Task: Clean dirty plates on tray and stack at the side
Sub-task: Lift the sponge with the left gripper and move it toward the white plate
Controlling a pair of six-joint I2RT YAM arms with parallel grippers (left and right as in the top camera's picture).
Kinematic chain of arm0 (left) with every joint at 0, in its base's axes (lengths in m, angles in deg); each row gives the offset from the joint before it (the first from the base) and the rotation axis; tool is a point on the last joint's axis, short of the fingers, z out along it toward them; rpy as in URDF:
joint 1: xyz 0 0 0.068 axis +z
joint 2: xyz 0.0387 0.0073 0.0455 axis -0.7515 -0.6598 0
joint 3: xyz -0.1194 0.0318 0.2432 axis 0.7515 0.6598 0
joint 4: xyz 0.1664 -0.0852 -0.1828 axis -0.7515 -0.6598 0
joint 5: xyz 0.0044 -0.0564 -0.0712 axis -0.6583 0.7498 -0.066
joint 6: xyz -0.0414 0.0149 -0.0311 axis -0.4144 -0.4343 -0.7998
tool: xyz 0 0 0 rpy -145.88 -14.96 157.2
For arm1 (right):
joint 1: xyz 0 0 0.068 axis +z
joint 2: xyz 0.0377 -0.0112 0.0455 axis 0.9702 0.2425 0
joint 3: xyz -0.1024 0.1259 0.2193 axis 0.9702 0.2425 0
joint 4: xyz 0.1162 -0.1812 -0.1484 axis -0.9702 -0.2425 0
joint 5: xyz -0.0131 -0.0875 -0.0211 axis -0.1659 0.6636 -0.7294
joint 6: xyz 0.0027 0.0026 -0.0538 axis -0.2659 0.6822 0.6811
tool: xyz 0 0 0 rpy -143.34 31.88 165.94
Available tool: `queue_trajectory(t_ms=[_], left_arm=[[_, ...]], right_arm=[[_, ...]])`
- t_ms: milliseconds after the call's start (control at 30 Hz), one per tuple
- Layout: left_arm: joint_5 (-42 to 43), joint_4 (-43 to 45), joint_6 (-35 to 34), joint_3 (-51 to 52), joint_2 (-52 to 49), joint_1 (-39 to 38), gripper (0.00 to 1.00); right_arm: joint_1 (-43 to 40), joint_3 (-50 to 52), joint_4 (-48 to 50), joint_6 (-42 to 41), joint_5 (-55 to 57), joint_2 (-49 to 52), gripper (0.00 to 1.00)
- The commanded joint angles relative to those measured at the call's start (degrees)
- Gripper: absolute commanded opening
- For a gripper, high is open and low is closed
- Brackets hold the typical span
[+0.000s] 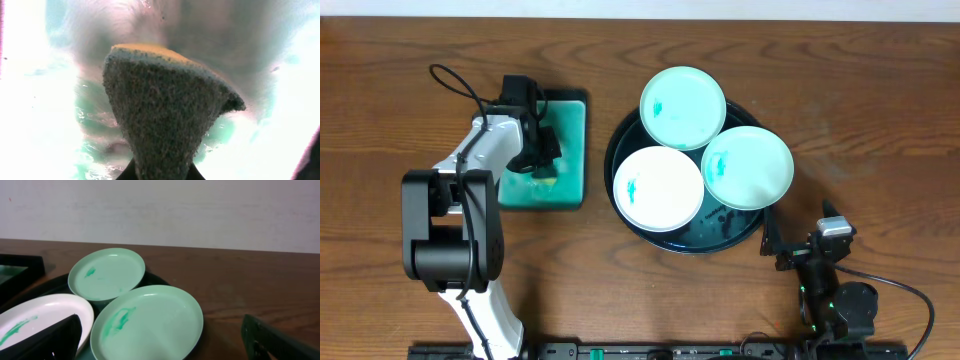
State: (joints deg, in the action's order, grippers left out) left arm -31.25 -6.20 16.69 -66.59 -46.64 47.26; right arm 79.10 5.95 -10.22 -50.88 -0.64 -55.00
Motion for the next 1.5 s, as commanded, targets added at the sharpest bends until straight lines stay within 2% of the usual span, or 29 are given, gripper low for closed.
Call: queue_trajectory(t_ms=[0, 200, 567, 767, 933, 1033, 1233, 1367, 1467], left_arm=[[-0.2, 0.1, 0.0, -0.3, 0.7, 0.1, 0.07], [-1.0, -1.0, 0.0, -1.2, 4.9, 0.1, 0.07], [-2.8, -1.4, -0.5, -1.4, 24.5, 0.1, 0.07], [-6.8, 0.5, -1.9, 0.3, 22.9, 0.1, 0.07], [-6.8, 7.4, -7.3, 5.2, 13.4, 0.0, 0.07], [-5.5, 4.8, -7.7, 3.3, 10.3, 0.3, 0.07], [-4.4, -2.5, -6.4, -4.2, 20.8, 0.3, 0.07], [-4.7, -1.9, -6.4, -4.4, 29.3, 0.1, 0.07], [-4.7, -2.3, -6.4, -3.9, 30.8, 0.1, 0.07]], right_arm=[[0.3, 0.1, -0.2, 0.9, -0.1, 0.0, 0.99], [0.3, 0.1, -0.2, 0.9, -0.1, 0.0, 0.99], [0.3, 0.1, -0.2, 0.9, -0.1, 0.0, 0.99], [0.3, 0.1, -0.2, 0.9, -0.1, 0.0, 0.99], [0.3, 0.1, -0.2, 0.9, -0.1, 0.0, 0.99], [0.3, 0.1, -0.2, 0.9, -0.1, 0.0, 0.99], [0.3, 0.1, -0.2, 0.9, -0.1, 0.0, 0.99], [0.3, 0.1, -0.2, 0.9, -0.1, 0.0, 0.99], [0.3, 0.1, -0.2, 0.9, -0.1, 0.0, 0.99]])
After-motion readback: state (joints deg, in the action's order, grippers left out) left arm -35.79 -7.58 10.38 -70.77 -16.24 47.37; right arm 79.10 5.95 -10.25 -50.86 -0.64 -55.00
